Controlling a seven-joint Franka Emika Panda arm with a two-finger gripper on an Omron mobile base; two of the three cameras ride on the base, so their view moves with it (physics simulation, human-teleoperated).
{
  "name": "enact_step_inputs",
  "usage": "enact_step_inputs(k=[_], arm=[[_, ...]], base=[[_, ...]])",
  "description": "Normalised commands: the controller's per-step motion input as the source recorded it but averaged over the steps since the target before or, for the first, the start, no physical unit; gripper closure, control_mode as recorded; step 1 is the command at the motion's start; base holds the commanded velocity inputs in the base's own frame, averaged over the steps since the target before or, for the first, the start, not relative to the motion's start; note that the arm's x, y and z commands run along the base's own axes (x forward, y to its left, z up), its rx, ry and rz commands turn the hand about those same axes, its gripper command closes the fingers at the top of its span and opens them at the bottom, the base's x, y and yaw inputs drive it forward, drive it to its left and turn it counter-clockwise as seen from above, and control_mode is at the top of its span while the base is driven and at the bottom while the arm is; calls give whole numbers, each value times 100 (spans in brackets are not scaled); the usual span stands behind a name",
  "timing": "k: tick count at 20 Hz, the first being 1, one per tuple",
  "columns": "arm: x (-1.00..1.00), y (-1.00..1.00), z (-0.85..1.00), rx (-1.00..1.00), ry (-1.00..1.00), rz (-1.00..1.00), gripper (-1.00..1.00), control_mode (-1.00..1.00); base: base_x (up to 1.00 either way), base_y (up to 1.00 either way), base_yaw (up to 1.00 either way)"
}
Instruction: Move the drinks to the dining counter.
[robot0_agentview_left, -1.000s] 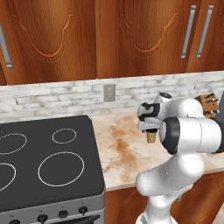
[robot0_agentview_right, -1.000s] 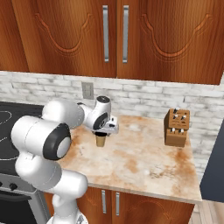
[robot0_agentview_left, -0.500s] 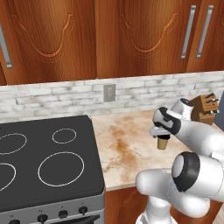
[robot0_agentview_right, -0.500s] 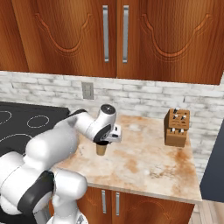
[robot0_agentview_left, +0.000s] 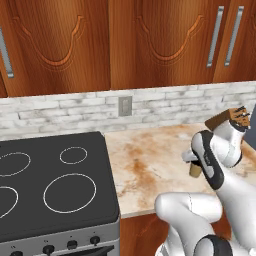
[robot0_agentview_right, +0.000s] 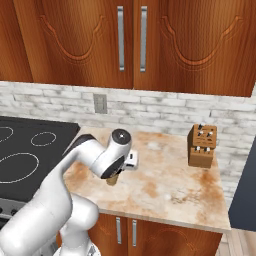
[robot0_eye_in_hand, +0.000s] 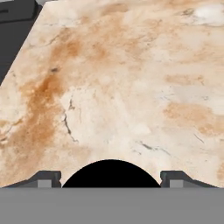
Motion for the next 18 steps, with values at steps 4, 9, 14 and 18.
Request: enact_step_inputs(k=[4, 9, 14, 18], arm=[[-51, 0, 49, 0, -19, 0, 100, -100], [-42, 1, 59, 0, -12, 0, 100, -100], [-41, 9, 86, -2, 4, 0, 100, -100], [-49, 4, 83, -1, 18, -1, 100, -100]], base=[[0, 0, 0], [0, 0, 0], [0, 0, 0], [0, 0, 0]])
